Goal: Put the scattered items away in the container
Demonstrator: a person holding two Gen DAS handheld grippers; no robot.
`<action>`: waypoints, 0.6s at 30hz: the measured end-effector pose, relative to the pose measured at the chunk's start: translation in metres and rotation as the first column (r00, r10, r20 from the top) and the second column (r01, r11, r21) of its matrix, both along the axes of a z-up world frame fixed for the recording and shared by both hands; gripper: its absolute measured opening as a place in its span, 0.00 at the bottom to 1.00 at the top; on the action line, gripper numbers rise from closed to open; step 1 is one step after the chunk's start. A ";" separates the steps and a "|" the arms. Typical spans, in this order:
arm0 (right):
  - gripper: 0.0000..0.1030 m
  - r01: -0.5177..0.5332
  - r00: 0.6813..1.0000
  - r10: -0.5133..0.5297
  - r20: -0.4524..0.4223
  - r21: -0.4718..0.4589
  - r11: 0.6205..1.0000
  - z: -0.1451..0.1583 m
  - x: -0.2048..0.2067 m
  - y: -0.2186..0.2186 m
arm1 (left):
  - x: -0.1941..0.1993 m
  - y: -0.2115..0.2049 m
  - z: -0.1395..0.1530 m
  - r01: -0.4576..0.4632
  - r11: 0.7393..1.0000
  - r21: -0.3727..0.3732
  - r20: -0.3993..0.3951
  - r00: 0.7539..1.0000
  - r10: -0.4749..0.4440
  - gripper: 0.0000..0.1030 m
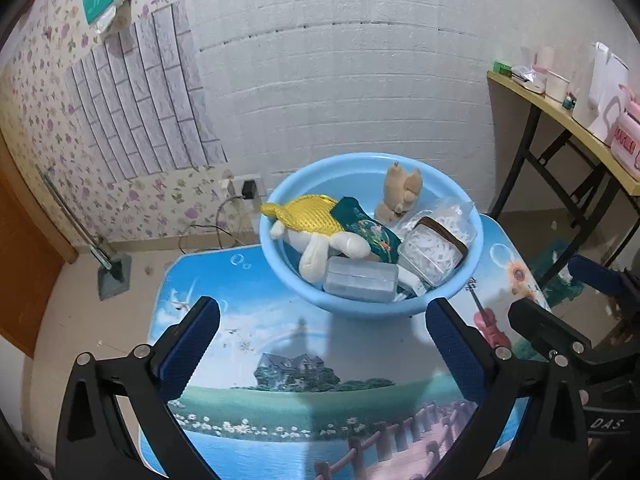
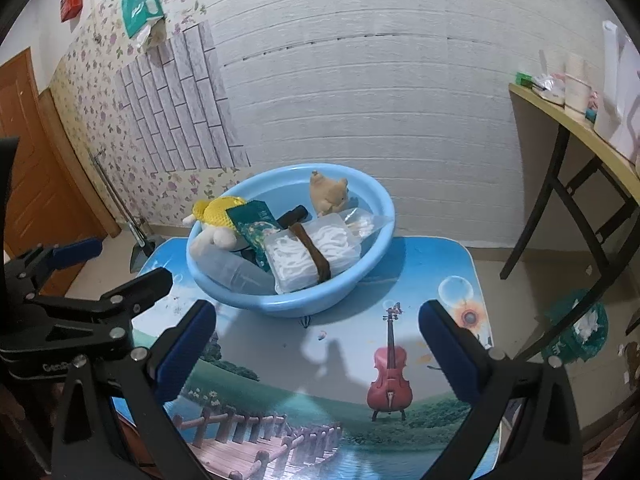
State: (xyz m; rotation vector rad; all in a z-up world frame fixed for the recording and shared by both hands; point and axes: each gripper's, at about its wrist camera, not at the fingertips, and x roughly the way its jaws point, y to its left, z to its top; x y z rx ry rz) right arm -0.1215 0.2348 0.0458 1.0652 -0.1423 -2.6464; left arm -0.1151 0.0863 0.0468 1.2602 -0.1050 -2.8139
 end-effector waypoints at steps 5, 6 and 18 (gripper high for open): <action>1.00 0.003 1.000 -0.003 0.004 0.011 1.000 -0.002 -0.002 0.000 | 0.000 -0.001 0.000 -0.001 1.000 -0.004 -0.014 1.000 0.001 1.00; 1.00 -0.003 1.000 0.003 0.006 0.018 1.000 -0.003 -0.002 -0.001 | 0.000 0.000 0.001 0.001 1.000 -0.013 -0.017 1.000 -0.001 1.00; 1.00 -0.005 1.000 0.004 0.030 0.037 0.999 -0.009 -0.007 -0.010 | 0.002 -0.011 -0.003 -0.021 1.000 -0.022 -0.015 1.000 0.021 1.00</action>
